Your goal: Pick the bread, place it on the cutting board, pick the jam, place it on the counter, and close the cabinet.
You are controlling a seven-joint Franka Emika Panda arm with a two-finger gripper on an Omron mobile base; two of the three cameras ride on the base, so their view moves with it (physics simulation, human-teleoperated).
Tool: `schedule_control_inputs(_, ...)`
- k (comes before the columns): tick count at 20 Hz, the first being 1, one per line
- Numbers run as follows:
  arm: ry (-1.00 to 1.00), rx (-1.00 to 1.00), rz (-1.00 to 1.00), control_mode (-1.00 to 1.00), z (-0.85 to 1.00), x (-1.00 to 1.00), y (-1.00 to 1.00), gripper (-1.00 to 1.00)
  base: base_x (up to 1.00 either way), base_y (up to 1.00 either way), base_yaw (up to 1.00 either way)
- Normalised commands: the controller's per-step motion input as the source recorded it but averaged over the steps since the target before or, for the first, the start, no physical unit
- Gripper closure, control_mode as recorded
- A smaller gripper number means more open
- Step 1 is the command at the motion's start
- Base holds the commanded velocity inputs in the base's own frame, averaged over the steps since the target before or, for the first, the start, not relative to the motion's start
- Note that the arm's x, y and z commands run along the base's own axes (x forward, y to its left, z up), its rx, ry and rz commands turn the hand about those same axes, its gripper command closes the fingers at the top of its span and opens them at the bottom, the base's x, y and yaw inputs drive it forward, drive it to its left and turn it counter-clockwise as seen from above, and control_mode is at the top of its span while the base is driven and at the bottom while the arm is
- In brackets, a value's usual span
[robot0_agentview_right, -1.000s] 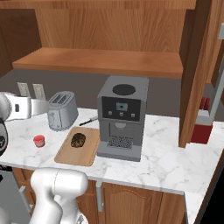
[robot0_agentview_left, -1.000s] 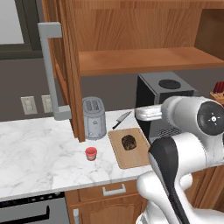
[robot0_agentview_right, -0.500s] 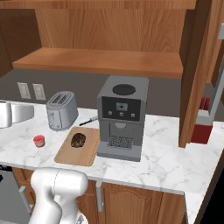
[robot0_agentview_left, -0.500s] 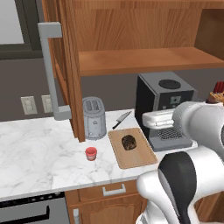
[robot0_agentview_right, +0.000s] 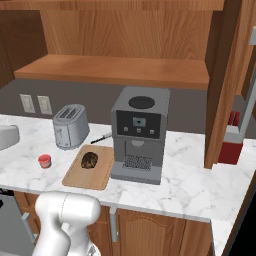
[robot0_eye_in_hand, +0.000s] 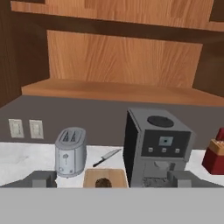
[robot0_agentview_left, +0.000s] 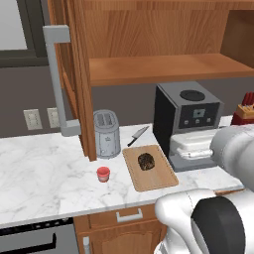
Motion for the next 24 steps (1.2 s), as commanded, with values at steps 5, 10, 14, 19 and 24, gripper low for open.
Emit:
schedule_control_inputs(5,-0.13,0.00,0.00,-1.00,-0.03,-0.38,0.00,-1.00,0.00,0.00,0.00)
schedule_control_inputs(10,-0.12,0.00,0.02,-1.00,0.00,-0.41,0.00,-1.00,0.00,0.00,0.00)
schedule_control_inputs(14,-0.12,0.00,0.05,-1.00,0.00,-0.40,0.00,-1.00,0.00,0.00,0.00)
schedule_control_inputs(19,-0.11,0.00,0.06,-1.00,0.00,-0.41,0.01,-1.00,0.00,0.00,0.00)
schedule_control_inputs(24,-0.09,0.00,0.07,-1.00,0.00,-0.44,0.05,-1.00,0.00,0.00,0.00)
